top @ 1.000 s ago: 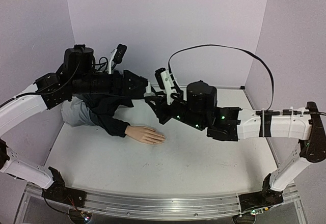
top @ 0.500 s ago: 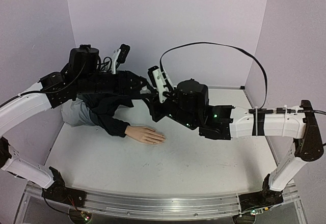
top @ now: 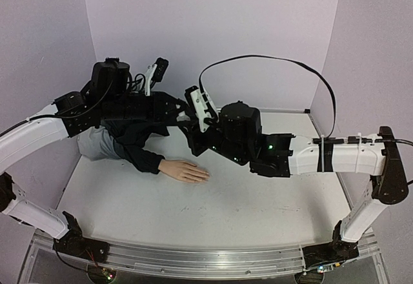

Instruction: Paint the nails

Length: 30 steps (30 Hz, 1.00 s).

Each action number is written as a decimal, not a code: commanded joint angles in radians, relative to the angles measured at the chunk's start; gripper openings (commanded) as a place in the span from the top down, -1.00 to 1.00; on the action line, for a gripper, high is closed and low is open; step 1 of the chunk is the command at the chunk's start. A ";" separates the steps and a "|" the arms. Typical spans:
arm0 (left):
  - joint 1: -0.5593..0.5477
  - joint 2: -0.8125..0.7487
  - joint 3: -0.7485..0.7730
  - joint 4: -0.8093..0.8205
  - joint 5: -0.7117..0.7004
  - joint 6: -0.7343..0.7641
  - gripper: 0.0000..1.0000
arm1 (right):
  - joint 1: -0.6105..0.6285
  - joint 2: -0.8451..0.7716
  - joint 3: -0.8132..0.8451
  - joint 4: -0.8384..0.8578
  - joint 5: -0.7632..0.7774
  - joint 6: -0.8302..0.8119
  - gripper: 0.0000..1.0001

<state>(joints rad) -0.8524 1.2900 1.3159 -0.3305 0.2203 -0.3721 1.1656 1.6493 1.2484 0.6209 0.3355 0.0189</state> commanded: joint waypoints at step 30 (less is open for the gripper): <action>-0.013 -0.015 0.008 -0.016 0.529 0.236 -0.04 | -0.323 -0.223 -0.073 0.211 -1.218 0.149 1.00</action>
<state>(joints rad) -0.8753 1.2892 1.3033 -0.2165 0.8639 -0.0998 0.8684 1.5505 1.1851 0.7025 -1.0767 0.2245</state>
